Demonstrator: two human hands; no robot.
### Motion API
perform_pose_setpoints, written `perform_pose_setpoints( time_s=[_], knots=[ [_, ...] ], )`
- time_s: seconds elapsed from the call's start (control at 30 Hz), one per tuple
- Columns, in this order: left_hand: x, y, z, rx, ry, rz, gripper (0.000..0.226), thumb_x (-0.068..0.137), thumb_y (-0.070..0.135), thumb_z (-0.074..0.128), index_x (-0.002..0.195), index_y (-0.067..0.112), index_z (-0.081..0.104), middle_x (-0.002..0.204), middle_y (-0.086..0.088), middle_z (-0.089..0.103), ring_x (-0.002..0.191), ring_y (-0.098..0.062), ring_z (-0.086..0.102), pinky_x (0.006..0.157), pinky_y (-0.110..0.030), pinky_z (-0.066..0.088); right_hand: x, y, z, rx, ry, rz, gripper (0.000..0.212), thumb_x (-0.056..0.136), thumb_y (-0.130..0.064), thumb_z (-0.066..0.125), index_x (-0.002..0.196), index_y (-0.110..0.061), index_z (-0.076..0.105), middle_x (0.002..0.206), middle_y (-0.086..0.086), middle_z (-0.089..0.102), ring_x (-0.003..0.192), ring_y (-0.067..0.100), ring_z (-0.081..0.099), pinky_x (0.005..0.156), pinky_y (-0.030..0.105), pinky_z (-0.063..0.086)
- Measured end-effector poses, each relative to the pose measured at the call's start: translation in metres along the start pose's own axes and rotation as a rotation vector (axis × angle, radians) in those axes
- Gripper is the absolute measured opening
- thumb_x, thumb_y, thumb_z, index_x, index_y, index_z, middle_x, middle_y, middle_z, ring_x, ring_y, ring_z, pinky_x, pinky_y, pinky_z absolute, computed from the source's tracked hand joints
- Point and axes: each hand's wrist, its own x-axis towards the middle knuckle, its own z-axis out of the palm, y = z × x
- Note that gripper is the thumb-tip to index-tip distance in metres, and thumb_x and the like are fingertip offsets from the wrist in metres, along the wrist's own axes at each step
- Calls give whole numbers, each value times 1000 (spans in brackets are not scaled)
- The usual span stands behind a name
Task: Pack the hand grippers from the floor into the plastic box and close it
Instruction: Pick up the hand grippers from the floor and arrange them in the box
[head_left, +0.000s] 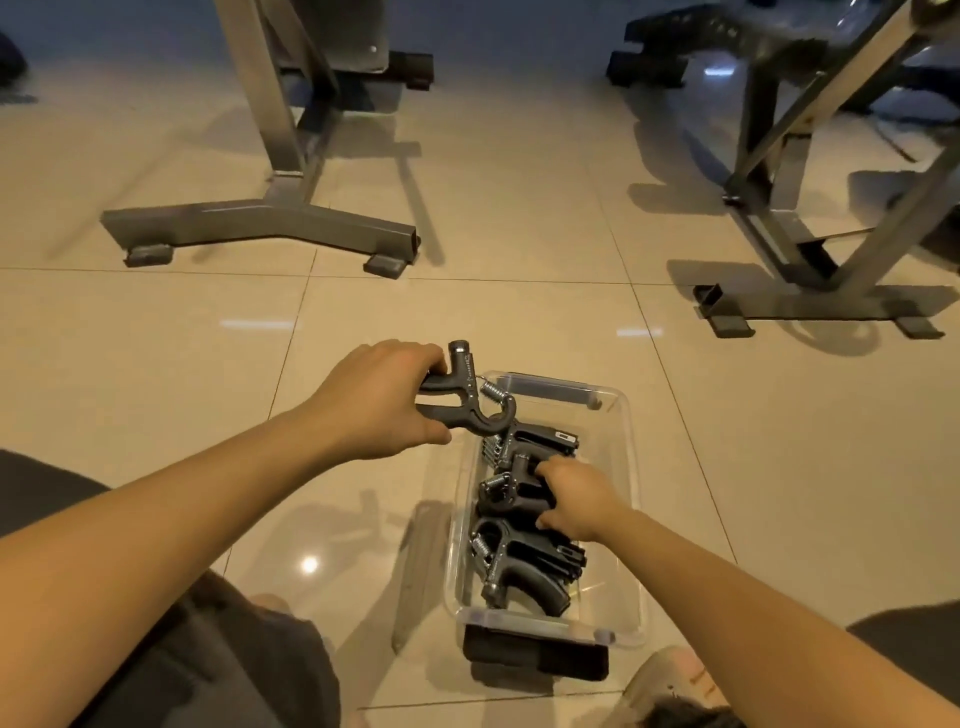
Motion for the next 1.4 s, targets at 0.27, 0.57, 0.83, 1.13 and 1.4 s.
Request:
perform_pose_setpoints(
  time_s=[0.27, 0.57, 0.83, 1.13, 1.4],
  knots=[
    [-14, -8, 27, -82, -19, -191, 49, 67, 48, 85, 102, 25, 59, 93, 8, 62, 86, -19, 58, 74, -37, 51, 16, 6, 14, -49, -1, -41, 59, 75, -48, 82, 122, -19, 59, 118, 1, 61, 107, 25, 60, 89, 39, 52],
    [9, -7, 23, -95, 189, -183, 48, 67, 48, 84, 103, 26, 59, 95, 7, 62, 91, -20, 57, 77, -39, 50, 7, -24, -73, 383, 294, 13, 51, 90, -45, 69, 130, -16, 59, 124, 0, 64, 106, 18, 63, 87, 35, 52],
    [30, 16, 21, -282, 420, -99, 50, 70, 47, 84, 109, 27, 59, 97, 15, 57, 94, -12, 53, 82, -34, 48, -23, -57, -153, 1337, 436, 104, 30, 100, -31, 61, 122, -11, 57, 92, 11, 72, 72, 23, 71, 70, 38, 57],
    [36, 34, 31, -336, 366, -52, 46, 72, 60, 78, 104, 32, 60, 96, 18, 61, 90, -6, 57, 77, -28, 48, -11, -47, -151, 1487, 494, 210, 14, 101, -15, 59, 103, -1, 61, 80, 9, 69, 59, 19, 71, 49, 25, 54],
    [43, 14, 8, -603, 168, -137, 43, 77, 52, 80, 112, 34, 63, 98, 13, 68, 90, -4, 64, 81, -32, 55, -4, -21, -164, 944, 570, 35, 12, 101, -21, 58, 99, -17, 69, 80, 8, 68, 71, 21, 68, 63, 36, 58]
  ],
)
